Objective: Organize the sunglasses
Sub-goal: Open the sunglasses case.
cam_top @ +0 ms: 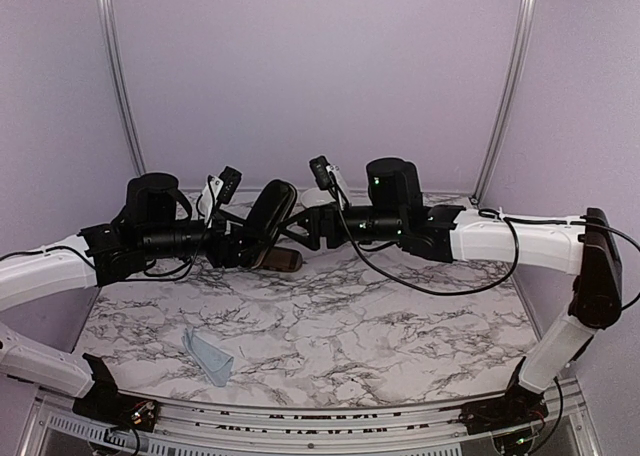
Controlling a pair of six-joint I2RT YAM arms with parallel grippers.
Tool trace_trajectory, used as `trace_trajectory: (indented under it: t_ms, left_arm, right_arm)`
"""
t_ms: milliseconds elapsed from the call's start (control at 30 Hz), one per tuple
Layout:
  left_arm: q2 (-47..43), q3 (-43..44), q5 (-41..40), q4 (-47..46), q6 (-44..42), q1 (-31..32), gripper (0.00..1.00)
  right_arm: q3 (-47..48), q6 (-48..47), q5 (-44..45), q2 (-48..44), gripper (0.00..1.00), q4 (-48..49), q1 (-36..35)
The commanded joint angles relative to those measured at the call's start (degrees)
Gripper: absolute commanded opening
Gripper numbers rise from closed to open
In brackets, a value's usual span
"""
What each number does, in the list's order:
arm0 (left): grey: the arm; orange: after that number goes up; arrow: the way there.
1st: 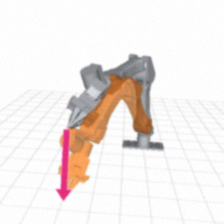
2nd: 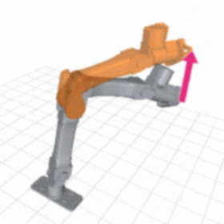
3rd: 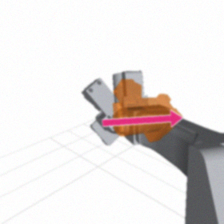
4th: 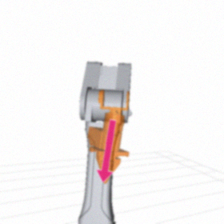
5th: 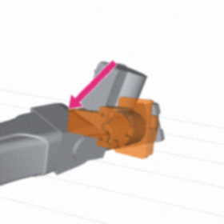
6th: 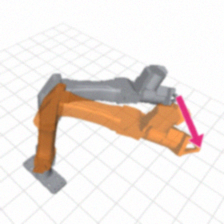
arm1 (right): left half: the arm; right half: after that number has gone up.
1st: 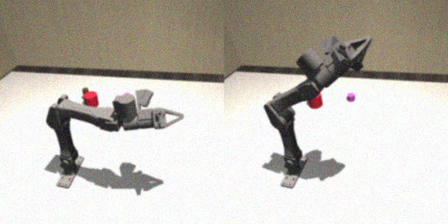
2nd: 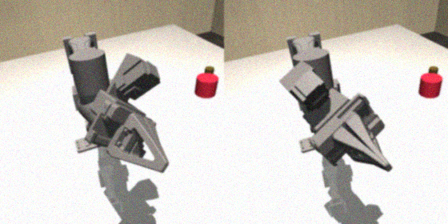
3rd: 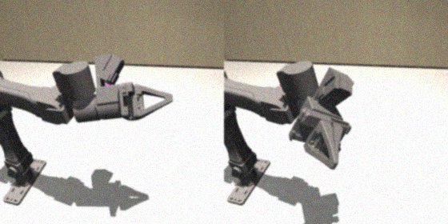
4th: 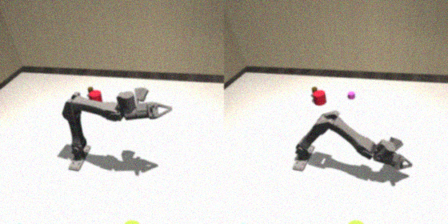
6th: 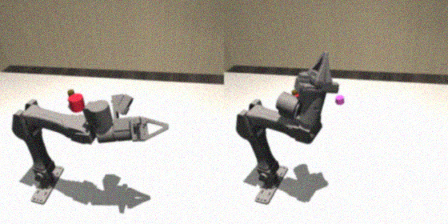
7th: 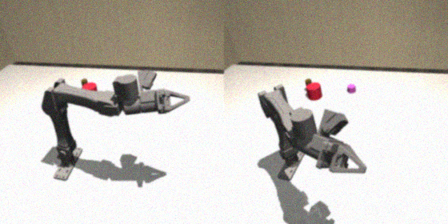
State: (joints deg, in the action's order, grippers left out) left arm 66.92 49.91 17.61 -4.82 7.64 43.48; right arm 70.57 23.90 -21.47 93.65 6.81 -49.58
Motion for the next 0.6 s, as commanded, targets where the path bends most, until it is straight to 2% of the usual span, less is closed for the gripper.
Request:
trace_trajectory:
  t_ms: [0,567]
  left_arm:
    - [-4.6,1.9,15.8,-11.2,0.1,2.7,0.32]
    - [-5.4,1.4,17.0,-12.6,1.1,2.7,0.32]
  right_arm:
    - [-2.6,-0.9,16.6,5.0,0.75,-8.1,5.5]
    - [-3.4,-2.6,19.2,7.7,0.75,-9.9,6.0]
